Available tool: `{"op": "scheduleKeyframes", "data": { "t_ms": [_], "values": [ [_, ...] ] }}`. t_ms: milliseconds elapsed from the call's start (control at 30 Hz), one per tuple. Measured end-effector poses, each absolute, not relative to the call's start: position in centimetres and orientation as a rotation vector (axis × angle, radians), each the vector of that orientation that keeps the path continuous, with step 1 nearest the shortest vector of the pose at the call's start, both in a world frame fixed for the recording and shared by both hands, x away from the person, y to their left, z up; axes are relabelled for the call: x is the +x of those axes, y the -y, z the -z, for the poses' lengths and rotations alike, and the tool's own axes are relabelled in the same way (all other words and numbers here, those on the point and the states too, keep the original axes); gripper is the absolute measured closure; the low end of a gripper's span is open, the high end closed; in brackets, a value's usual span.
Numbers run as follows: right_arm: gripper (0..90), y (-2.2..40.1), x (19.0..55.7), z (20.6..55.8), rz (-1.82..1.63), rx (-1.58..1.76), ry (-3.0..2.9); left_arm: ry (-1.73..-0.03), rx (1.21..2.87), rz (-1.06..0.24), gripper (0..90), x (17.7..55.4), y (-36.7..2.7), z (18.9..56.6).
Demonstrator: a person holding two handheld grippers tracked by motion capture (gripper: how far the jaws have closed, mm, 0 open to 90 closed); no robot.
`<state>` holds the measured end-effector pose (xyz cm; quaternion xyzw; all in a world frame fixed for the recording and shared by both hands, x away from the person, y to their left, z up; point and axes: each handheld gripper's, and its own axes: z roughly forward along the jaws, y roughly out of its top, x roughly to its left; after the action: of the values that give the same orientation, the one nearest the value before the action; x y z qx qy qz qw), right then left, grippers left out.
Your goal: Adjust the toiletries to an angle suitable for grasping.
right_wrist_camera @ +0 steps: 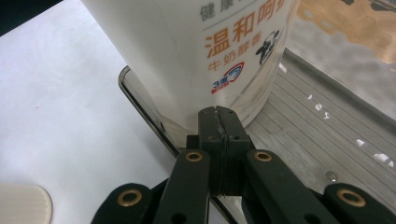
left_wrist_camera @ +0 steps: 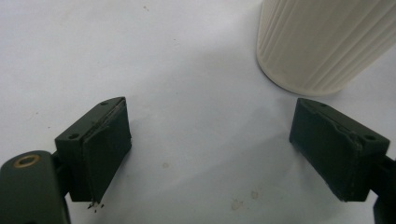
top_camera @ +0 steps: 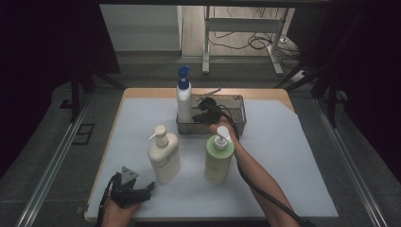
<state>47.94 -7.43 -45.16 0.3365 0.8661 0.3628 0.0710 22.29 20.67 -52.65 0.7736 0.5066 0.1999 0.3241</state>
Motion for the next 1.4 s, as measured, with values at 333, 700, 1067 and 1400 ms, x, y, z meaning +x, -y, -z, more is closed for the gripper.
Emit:
{"op": "scheduleKeyframes", "data": {
  "t_ms": [333,700,1067,1400],
  "values": [
    [86.1,7.9,47.4,44.7,-1.111,0.994,-2.600,-1.329,2.029,-0.524,12.5,22.3,-20.7,52.7],
    [74.7,9.3,46.4,43.3,-1.120,0.962,-2.587,-1.329,2.029,-0.524,12.5,22.3,-20.7,52.7],
    [55.4,10.7,45.5,42.3,-1.111,0.963,-2.570,-1.329,2.028,-0.524,12.5,22.3,-20.7,52.7],
    [39.9,11.9,44.3,41.3,-1.119,0.935,-2.550,-1.329,2.028,-0.524,12.5,22.3,-20.7,52.7]
  ]
}}
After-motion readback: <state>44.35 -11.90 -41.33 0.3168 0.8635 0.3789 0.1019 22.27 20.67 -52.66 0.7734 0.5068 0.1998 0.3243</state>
